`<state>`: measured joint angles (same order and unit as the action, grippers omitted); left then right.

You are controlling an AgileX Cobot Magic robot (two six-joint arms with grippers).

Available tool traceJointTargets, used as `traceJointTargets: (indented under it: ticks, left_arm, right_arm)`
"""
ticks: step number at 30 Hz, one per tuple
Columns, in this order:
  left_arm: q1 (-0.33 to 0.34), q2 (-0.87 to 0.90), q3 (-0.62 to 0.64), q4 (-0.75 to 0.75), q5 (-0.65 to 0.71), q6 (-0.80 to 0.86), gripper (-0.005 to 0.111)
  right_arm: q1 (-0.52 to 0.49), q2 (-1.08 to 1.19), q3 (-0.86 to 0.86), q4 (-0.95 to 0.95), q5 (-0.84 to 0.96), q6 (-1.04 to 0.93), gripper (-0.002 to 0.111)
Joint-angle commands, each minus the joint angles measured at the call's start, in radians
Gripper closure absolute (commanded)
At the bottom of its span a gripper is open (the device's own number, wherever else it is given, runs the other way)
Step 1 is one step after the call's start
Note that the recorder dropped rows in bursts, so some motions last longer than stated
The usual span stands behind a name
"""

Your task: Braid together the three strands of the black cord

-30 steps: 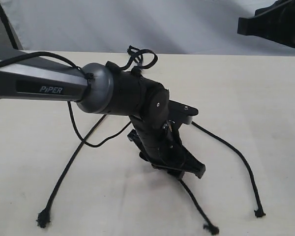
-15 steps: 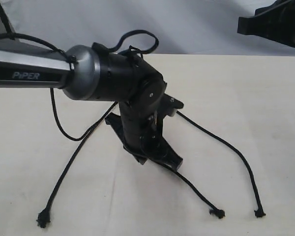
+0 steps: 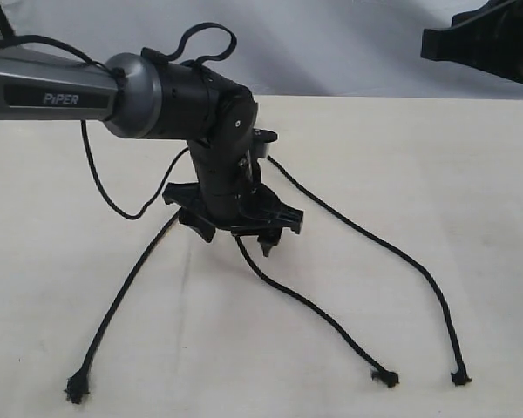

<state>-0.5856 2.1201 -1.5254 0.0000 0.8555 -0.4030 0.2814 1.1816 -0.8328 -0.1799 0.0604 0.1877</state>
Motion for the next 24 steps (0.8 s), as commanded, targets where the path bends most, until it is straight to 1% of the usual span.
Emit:
traceJointTargets:
  ticks: [1, 3, 7, 8, 11, 16, 18, 21, 24]
  left_arm:
    - [-0.008, 0.038, -0.037, -0.032, 0.005, -0.008, 0.038]
    - [-0.008, 0.056, -0.047, -0.032, 0.014, -0.006, 0.049]
    - [-0.008, 0.06, -0.051, -0.03, 0.051, 0.043, 0.079]
    - [-0.008, 0.06, -0.051, -0.03, 0.06, 0.058, 0.088]
    - [-0.008, 0.06, -0.051, -0.032, 0.079, 0.104, 0.107]
    - [-0.008, 0.035, -0.053, -0.025, 0.157, 0.17, 0.106]
    - [-0.008, 0.001, -0.053, 0.021, 0.181, 0.173, 0.106]
    - [-0.008, -0.078, -0.053, 0.171, 0.23, 0.128, 0.106]
    - [-0.006, -0.136, -0.052, 0.396, 0.34, 0.072, 0.106]
  right_arm:
    - [-0.001, 0.001, 0.004, -0.009, -0.01, 0.001, 0.108]
    - [-0.001, 0.001, 0.004, -0.009, -0.01, 0.001, 0.108]
    - [-0.001, 0.001, 0.004, -0.009, -0.014, 0.001, 0.108]
    - [-0.001, 0.001, 0.004, -0.009, -0.017, 0.001, 0.108]
    - [-0.001, 0.001, 0.004, -0.009, -0.017, 0.001, 0.108]
    - [-0.001, 0.001, 0.004, -0.009, -0.017, 0.001, 0.108]
    - [-0.001, 0.001, 0.004, -0.009, -0.017, 0.001, 0.108]
    - [-0.001, 0.001, 0.004, -0.009, -0.017, 0.001, 0.108]
    - [-0.001, 0.001, 0.004, -0.009, -0.017, 0.003, 0.108]
